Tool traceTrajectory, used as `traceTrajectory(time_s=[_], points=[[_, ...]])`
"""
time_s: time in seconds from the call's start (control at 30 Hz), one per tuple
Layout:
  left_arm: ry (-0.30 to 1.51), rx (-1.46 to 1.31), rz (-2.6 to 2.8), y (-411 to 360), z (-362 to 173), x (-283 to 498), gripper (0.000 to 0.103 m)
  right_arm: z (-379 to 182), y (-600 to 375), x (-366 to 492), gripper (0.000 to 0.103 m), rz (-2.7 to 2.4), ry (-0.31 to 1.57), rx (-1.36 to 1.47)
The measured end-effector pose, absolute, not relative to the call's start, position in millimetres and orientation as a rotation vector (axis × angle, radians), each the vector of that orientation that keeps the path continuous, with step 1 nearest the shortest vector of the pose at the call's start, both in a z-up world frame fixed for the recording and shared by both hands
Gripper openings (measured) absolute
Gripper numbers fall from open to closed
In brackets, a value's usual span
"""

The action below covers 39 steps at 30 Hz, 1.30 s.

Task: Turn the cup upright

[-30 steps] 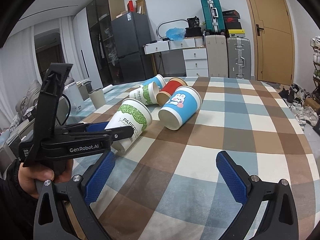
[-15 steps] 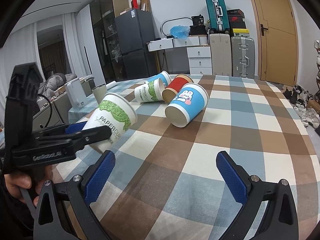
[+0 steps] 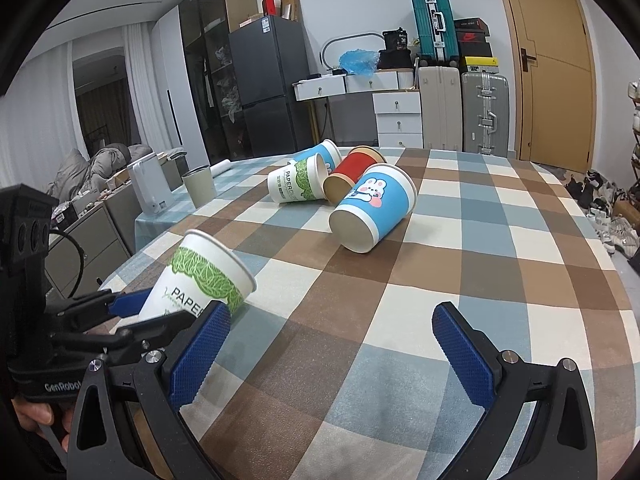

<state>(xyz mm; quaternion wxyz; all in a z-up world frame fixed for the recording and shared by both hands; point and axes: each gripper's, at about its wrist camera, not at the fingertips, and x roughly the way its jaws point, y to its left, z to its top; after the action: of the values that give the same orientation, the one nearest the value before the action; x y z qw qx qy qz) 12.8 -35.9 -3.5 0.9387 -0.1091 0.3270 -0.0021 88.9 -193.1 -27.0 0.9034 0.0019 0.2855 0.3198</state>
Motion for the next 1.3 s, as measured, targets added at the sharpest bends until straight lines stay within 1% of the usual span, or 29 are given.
traceTrajectory(time_s=[0.23, 0.5, 0.57, 0.63, 0.67, 0.7, 0.77, 0.87, 0.93, 1.03, 1.3], points=[[0.686, -0.204, -0.012, -50, -14, 6, 0.056, -27, -193, 89, 0.103, 0.661, 0.59, 0.003], [0.673, -0.185, -0.013, -56, -14, 6, 0.057, -27, -193, 88, 0.103, 0.661, 0.589, 0.003], [0.669, -0.177, -0.013, -55, -12, 7, 0.061, -27, -193, 88, 0.103, 0.661, 0.588, 0.005], [0.657, -0.172, -0.005, -53, -10, 5, 0.077, -27, -193, 88, 0.103, 0.663, 0.588, 0.011], [0.642, -0.173, -0.001, -52, -8, 4, 0.081, -27, -194, 89, 0.103, 0.662, 0.589, 0.015], [0.632, -0.172, 0.001, -51, -6, 3, 0.084, -27, -194, 89, 0.103, 0.663, 0.589, 0.016], [0.622, -0.169, 0.003, -49, -2, 2, 0.085, -26, -194, 89, 0.103, 0.664, 0.59, 0.021], [0.609, -0.172, 0.008, -42, 3, 1, 0.091, -26, -195, 89, 0.103, 0.666, 0.591, 0.022], [0.594, -0.183, 0.016, -35, 6, 0, 0.101, -26, -194, 88, 0.103, 0.675, 0.598, 0.031], [0.548, -0.183, 0.027, -24, 14, -4, 0.102, -26, -191, 87, 0.103, 0.69, 0.603, 0.038], [0.503, -0.143, 0.056, 1, 20, -7, 0.102, -26, -174, 83, 0.103, 0.738, 0.621, 0.041]])
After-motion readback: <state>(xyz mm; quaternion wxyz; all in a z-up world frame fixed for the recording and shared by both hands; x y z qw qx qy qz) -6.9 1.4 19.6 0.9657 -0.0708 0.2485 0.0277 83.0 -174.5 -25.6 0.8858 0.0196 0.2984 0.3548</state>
